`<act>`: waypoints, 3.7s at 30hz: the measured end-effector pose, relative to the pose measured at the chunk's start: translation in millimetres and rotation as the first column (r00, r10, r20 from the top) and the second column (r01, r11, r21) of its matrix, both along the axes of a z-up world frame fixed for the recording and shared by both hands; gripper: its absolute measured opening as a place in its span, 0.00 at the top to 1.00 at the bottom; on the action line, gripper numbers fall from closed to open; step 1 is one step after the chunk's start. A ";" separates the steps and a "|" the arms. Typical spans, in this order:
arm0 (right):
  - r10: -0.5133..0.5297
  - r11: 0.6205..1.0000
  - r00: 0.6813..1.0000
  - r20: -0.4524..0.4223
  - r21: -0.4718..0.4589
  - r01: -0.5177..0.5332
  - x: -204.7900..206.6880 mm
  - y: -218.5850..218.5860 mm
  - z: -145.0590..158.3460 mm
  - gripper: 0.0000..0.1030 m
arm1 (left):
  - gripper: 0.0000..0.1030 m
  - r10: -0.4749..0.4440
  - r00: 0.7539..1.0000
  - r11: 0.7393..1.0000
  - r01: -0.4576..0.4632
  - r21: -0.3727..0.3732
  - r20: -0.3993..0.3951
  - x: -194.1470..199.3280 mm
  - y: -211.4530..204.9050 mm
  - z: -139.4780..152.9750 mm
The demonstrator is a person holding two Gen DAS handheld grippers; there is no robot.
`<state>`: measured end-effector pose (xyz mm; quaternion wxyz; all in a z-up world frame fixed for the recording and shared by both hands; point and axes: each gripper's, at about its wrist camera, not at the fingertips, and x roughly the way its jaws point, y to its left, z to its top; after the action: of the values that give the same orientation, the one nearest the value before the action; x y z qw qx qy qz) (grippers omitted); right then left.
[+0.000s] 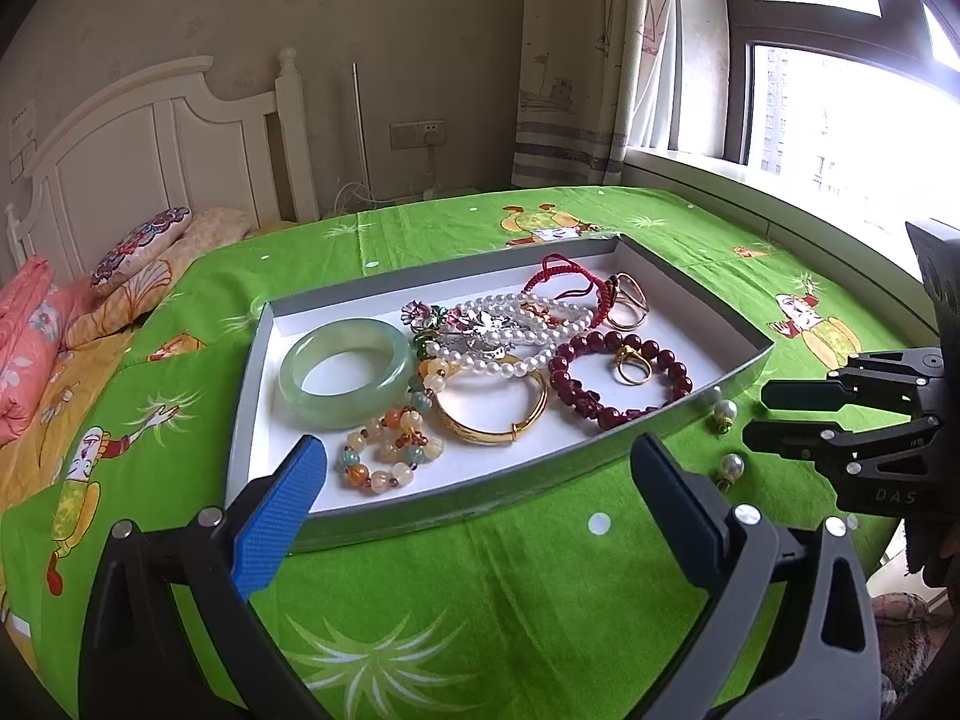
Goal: Organize jewelry
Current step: 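Withdraw both tools from the tray toward the pearl earrings, then grasp a pearl earring with the left tool while the right tool grasps another pearl earring, then lower both pearl earrings into the tray and open both tools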
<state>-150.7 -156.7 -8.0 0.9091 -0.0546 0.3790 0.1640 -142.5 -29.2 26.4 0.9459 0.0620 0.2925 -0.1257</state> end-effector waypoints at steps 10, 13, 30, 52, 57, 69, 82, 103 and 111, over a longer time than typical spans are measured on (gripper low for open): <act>-0.045 0.997 0.999 0.005 -0.064 0.046 5.7 22.2 -1.1 0.74 | 0.02 -0.021 1.000 1.000 0.021 -0.020 0.012 -3.2 1.9 0.7; -0.038 0.996 0.999 0.021 -0.081 0.040 4.6 22.1 -1.3 0.80 | 0.02 -0.024 1.000 1.000 0.024 -0.019 0.015 -4.1 1.5 0.7; -0.143 0.989 0.987 0.069 0.050 0.140 4.5 -49.4 8.5 0.84 | 0.02 -0.037 0.999 0.999 0.038 0.028 -0.005 -4.2 -6.1 -1.8; -0.043 0.996 0.998 0.037 0.074 0.041 -14.7 -54.3 -4.6 0.58 | 0.22 -0.288 0.939 0.953 0.300 0.041 -0.187 -13.6 -95.0 -28.0; 0.007 0.999 0.996 0.089 0.031 -0.010 -29.4 -47.3 -10.2 0.42 | 0.28 -0.296 0.936 0.948 0.312 0.061 -0.192 -11.4 -99.8 -30.4; -0.038 0.999 0.991 0.129 0.018 0.036 -31.3 -61.6 -10.5 0.78 | 0.66 -0.306 0.928 0.946 0.321 0.038 -0.211 -2.9 -102.0 -26.2; -0.042 0.999 0.988 0.146 0.022 0.039 -34.0 -64.2 -9.0 0.80 | 0.88 -0.325 0.926 0.940 0.338 0.039 -0.190 -9.8 -101.6 -21.7; 0.016 1.000 0.978 0.207 0.006 -0.017 -37.4 -37.1 16.3 0.80 | 0.87 -0.284 0.952 0.956 0.290 0.042 -0.117 -14.4 -86.3 -0.8; 0.080 0.997 0.969 0.232 -0.022 -0.077 -26.2 -6.3 30.4 0.80 | 0.87 -0.218 0.973 0.974 0.222 0.052 -0.079 -3.7 -73.3 7.7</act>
<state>-176.9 -163.0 22.3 0.9396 -0.0944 0.2687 0.1899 -146.2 -102.4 34.1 0.9125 0.1180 0.3219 -0.2230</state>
